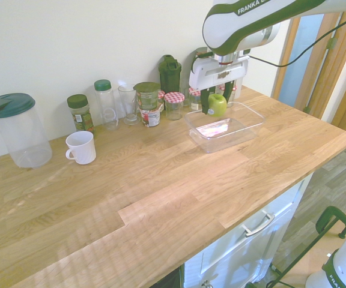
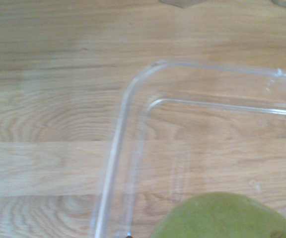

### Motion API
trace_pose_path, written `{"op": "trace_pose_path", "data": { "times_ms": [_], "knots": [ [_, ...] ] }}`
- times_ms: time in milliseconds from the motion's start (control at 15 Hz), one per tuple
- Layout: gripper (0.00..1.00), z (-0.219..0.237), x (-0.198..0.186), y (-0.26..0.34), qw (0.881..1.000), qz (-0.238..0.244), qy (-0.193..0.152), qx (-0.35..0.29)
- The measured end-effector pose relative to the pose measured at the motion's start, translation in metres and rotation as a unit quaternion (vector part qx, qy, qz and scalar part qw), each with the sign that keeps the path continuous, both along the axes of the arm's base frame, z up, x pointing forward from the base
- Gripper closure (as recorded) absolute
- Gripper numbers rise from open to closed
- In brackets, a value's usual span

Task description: Put the apple into the container

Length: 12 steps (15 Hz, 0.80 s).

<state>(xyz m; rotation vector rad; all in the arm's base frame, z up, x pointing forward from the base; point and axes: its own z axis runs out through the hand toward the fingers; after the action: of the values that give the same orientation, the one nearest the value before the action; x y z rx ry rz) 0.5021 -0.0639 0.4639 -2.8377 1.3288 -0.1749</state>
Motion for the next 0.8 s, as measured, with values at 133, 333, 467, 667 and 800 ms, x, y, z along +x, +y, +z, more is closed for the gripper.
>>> {"op": "trace_pose_path", "data": {
  "times_ms": [133,333,467,667,800],
  "knots": [
    [1.00,-0.013,0.000,-0.021,1.000,-0.007,0.004,0.000],
    [1.00,-0.038,0.005,-0.047,1.000,-0.018,0.011,0.001],
    [1.00,-0.056,0.007,-0.059,1.000,-0.021,0.021,0.002],
    [0.00,-0.074,0.009,-0.069,0.999,-0.029,0.030,0.004],
    [0.00,-0.078,0.011,-0.069,0.999,-0.031,0.032,0.004]
  ]
}}
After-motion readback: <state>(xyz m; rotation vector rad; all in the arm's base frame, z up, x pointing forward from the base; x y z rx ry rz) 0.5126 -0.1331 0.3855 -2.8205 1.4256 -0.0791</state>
